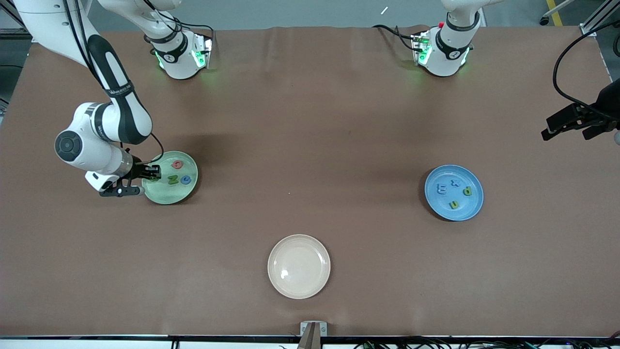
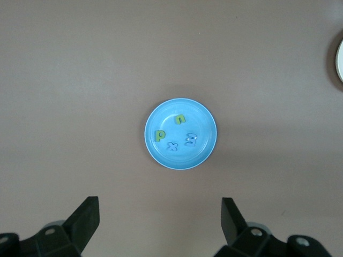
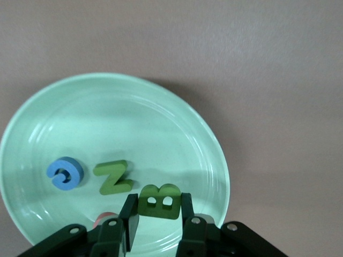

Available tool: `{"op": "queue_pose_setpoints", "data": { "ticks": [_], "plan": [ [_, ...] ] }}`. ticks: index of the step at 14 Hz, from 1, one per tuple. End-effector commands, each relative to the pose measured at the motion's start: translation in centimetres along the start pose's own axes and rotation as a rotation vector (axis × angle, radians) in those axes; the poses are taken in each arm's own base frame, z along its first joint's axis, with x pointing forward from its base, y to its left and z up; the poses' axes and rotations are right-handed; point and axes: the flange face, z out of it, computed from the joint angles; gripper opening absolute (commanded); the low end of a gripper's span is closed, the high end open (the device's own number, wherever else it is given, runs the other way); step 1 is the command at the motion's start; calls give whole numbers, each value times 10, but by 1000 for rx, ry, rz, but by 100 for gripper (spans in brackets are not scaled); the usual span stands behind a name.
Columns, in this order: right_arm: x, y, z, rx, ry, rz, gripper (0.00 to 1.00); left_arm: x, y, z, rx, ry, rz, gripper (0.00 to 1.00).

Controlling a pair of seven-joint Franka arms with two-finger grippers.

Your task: Sort upper and lower case letters into plates

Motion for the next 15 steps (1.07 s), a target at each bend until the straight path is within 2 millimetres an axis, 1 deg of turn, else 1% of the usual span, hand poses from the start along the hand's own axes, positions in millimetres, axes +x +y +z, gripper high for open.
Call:
{"op": "queue_pose_setpoints", "data": {
  "ticks": [1, 2, 3, 4, 5, 8, 10, 11, 12, 14, 15],
  "plan": [
    [-6, -8, 0, 6, 4, -20, 2, -2, 0, -9, 7, 4, 21, 100],
    [-7, -12, 1, 6, -4, -29, 3, -2, 0, -10, 7, 6, 22, 100],
    [-7, -15, 3, 5, -8, -35, 10, -2, -1, -9, 7, 4, 19, 100],
    [-7, -15, 5, 6, -12, -35, 36, -2, -1, -9, 7, 4, 21, 100],
    [-7, -15, 5, 6, -12, -33, 99, -2, -1, -9, 7, 4, 21, 100],
    [-6, -15, 3, 6, -11, -32, 100, -3, 4, -10, 12, 5, 29, 100],
    [-6, -15, 2, 6, -9, -31, 100, -4, -1, -13, 11, 12, 23, 100],
    [-6, -15, -1, 8, -15, -27, 100, -4, 0, -13, 11, 12, 25, 100],
    [-6, -18, -7, 12, -29, -26, 100, -4, -2, -14, 13, 13, 22, 100],
    [1, -20, -44, 22, -25, -18, 100, -3, -1, -15, 15, 16, 23, 100],
    [5, -23, -67, 27, -30, -11, 100, -3, 0, -16, 16, 21, 25, 100]
  ]
}}
